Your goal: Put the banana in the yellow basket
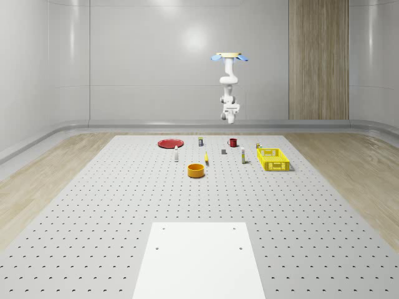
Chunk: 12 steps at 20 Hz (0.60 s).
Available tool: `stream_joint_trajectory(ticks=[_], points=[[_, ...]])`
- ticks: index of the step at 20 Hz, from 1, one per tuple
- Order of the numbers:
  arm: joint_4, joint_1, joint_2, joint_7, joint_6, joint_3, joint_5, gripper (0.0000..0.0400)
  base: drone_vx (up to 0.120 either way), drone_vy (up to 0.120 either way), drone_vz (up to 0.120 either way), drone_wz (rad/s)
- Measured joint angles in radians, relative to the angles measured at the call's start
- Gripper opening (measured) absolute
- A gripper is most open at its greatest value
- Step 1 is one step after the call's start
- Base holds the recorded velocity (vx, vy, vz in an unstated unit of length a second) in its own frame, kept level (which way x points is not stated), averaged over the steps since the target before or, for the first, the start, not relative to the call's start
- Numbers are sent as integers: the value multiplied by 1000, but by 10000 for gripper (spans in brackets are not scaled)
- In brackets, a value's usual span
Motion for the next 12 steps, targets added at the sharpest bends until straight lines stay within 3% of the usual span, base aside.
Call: stream_joint_trajectory(ticks=[12], points=[[38, -2, 12, -1, -17, 1, 1, 400, 120, -120, 0, 0]])
